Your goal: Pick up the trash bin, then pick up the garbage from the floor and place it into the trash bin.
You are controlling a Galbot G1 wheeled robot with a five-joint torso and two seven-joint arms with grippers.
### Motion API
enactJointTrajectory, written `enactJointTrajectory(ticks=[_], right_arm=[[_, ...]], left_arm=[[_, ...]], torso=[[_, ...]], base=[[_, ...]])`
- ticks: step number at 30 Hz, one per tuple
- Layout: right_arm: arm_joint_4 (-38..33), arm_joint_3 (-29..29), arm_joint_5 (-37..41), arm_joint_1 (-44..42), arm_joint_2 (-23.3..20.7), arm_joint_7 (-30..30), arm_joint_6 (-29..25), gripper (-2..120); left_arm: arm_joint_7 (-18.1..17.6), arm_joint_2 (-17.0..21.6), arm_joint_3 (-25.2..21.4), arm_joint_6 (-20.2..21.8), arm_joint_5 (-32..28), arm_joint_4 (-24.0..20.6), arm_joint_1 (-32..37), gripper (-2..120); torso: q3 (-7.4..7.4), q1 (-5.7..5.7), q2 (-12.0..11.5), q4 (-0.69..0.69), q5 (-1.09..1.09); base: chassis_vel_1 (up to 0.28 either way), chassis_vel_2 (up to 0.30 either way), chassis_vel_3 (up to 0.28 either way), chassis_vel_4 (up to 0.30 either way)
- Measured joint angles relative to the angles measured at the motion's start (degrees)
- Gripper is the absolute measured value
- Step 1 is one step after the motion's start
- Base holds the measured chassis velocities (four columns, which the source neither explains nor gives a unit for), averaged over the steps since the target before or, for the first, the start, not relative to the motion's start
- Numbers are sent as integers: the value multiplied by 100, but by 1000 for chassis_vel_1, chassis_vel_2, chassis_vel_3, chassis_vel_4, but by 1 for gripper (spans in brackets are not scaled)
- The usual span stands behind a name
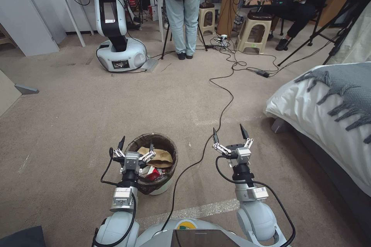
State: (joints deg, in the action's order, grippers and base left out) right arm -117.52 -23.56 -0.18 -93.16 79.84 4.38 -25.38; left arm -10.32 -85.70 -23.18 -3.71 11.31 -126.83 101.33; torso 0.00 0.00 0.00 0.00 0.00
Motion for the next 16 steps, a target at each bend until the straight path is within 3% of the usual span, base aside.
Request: enactJointTrajectory(ticks=[16], right_arm=[[1, 0, 0, 5, -2, -3, 0, 100]], left_arm=[[-21, -1, -2, 29, -37, 1, -5, 100]], torso=[[0, 0, 0, 0, 0]], base=[[0, 0, 0, 0]])
